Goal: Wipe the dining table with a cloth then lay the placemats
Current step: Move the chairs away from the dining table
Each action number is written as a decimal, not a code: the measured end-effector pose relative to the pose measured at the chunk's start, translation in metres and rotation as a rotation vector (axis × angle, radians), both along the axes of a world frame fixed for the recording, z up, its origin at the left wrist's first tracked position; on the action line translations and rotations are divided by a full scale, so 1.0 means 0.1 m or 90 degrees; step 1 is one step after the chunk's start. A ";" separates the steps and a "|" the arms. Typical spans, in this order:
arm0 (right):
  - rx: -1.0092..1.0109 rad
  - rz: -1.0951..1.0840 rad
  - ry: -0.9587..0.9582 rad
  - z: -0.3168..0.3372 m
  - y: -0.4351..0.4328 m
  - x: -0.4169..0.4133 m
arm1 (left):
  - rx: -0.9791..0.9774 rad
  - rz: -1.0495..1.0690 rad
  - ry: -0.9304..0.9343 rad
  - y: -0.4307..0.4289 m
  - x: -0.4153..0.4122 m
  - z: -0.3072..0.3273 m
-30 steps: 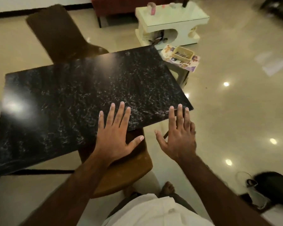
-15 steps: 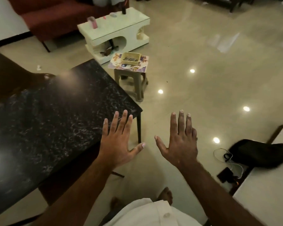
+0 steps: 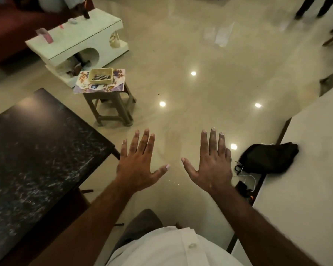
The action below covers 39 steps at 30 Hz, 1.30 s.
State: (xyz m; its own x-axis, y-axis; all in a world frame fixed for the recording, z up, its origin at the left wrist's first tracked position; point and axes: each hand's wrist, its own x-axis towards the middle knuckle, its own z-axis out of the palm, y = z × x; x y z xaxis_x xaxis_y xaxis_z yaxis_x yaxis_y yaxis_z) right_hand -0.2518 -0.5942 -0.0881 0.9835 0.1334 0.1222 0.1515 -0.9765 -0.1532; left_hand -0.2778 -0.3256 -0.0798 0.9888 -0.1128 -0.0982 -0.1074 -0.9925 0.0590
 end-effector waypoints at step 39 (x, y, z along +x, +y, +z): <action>0.051 0.124 -0.027 -0.18 0.64 6.76 | -0.072 0.039 -0.136 0.56 6.50 -0.25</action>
